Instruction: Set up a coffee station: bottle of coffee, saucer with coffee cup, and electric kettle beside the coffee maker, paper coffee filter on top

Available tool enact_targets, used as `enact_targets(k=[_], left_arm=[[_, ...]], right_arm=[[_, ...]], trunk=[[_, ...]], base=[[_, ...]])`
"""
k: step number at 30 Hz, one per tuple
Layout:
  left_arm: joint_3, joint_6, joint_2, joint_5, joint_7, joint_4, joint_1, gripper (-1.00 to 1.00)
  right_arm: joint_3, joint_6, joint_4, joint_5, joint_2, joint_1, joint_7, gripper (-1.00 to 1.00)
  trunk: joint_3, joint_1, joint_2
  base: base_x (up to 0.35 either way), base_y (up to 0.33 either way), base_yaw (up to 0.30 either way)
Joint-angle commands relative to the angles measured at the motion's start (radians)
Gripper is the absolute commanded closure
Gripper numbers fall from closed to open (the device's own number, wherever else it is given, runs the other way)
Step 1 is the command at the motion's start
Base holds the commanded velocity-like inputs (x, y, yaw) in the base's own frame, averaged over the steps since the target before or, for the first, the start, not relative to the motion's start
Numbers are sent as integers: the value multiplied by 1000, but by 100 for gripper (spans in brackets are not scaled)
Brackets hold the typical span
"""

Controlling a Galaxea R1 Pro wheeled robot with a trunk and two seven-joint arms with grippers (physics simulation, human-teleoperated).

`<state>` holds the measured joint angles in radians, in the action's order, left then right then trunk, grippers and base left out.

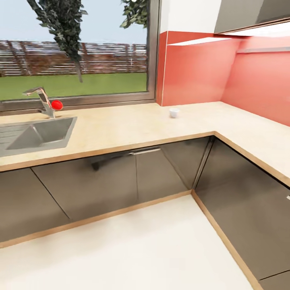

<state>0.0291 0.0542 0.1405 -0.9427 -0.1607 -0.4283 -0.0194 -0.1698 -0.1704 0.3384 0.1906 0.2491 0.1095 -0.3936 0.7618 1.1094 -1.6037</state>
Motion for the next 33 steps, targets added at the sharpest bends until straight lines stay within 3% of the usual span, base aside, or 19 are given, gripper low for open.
enact_targets(k=[1,24,33], left_arm=[[3,3,1,-8,-2,-1,-1,-100],[3,3,1,-8,-2,-1,-1,-100],[3,3,1,-8,-1,-1,-1,-100]], right_arm=[[-9,-4,-1,10,-1,1,-6,-100],[-8,-4,-1,10,-1,0,-5,-100],[-9,-4,-1,10,0,0,-7,-100]], trunk=[[1,0,0],[1,0,0],[1,0,0]], base=[[0,-263,264],[0,-27,266],[41,-189,64]])
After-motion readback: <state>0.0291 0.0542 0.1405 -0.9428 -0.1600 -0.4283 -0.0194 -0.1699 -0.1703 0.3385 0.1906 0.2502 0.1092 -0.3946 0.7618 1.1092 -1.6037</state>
